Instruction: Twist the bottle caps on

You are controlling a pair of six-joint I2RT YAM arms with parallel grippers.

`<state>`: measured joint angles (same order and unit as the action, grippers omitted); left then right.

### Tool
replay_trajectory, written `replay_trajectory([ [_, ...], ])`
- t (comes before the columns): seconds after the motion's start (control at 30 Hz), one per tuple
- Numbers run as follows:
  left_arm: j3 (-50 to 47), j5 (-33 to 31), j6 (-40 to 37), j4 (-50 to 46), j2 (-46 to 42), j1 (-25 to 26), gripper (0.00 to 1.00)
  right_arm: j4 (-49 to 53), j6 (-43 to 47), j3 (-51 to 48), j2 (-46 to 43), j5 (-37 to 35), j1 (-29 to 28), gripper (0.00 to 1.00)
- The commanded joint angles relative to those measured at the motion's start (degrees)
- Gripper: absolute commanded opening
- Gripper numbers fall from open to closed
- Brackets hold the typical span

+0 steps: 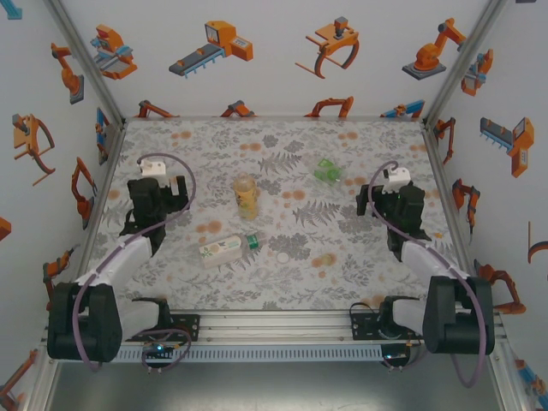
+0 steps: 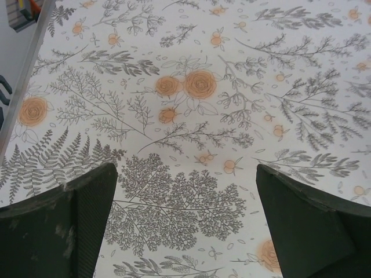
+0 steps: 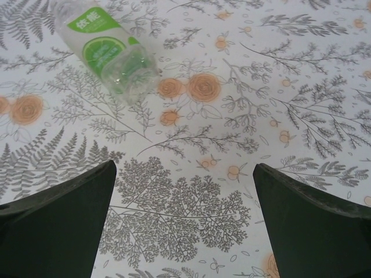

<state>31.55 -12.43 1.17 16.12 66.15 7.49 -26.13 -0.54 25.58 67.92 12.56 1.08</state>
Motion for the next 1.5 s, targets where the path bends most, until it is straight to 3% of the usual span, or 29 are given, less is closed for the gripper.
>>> replay_trajectory([
  [0.0,5.8,0.2,5.0,-10.7,-3.0,0.2,0.97,8.5,1.8,4.9,-0.2,3.9,-0.6,0.91],
  [0.23,16.8,9.2,12.5,-30.3,-9.1,-1.6,0.97,21.0,4.1,14.5,3.0,10.4,-1.5,0.89],
  [0.5,17.5,18.9,16.4,-36.3,-15.7,-7.4,0.97,33.0,12.1,26.8,10.5,12.3,-4.4,0.88],
  [0.8,19.3,17.1,4.7,-44.8,-16.0,-8.2,0.97,47.5,23.4,41.7,23.0,7.5,-10.3,0.87],
  [1.03,17.8,19.5,5.8,-44.7,-16.6,-8.6,0.97,55.9,28.0,54.2,34.5,4.7,-13.4,0.87],
  [1.47,17.9,21.0,5.5,-45.0,-15.9,-8.8,0.97,60.1,29.8,70.2,49.2,2.7,-15.6,0.88],
])
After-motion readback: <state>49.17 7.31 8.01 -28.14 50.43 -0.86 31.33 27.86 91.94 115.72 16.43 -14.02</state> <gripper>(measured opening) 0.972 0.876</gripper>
